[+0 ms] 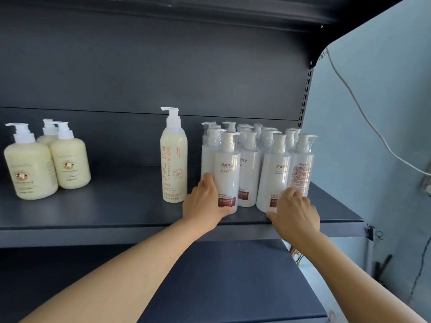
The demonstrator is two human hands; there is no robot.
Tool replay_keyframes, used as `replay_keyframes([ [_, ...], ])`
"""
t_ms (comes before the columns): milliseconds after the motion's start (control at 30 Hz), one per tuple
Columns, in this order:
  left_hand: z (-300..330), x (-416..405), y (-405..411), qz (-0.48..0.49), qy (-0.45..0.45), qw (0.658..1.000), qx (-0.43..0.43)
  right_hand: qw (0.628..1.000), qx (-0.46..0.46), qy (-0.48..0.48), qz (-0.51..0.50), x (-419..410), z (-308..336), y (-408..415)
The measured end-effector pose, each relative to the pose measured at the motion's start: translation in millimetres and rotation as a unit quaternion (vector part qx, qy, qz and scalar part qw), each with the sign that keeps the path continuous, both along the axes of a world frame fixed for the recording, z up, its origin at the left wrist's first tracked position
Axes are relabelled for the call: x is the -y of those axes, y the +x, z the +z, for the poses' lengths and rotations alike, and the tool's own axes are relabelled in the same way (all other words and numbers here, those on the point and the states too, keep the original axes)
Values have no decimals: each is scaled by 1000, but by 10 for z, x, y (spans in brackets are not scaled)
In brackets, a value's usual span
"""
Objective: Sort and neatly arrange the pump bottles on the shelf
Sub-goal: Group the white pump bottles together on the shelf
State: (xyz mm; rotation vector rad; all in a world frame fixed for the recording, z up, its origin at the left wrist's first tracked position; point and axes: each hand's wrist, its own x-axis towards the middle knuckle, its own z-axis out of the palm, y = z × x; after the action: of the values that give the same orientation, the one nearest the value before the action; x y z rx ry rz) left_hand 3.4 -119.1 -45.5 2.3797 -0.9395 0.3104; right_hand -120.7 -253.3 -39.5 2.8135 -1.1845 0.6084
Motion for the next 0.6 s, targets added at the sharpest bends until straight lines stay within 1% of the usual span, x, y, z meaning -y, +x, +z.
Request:
replay_keyframes([
  [133, 75, -192, 24, 8, 83, 996, 45, 997, -27, -54, 43, -205, 100, -97],
  [300, 194, -632, 78, 39, 120, 991, 50, 986, -5, -53, 161, -632, 271, 10],
  [467, 311, -1180, 199, 77, 114, 990, 35, 967, 45, -27, 249, -1059, 425, 267],
  [600, 371, -1546, 356, 100, 103, 989, 23, 955, 82, 11, 285, -1304, 461, 538],
])
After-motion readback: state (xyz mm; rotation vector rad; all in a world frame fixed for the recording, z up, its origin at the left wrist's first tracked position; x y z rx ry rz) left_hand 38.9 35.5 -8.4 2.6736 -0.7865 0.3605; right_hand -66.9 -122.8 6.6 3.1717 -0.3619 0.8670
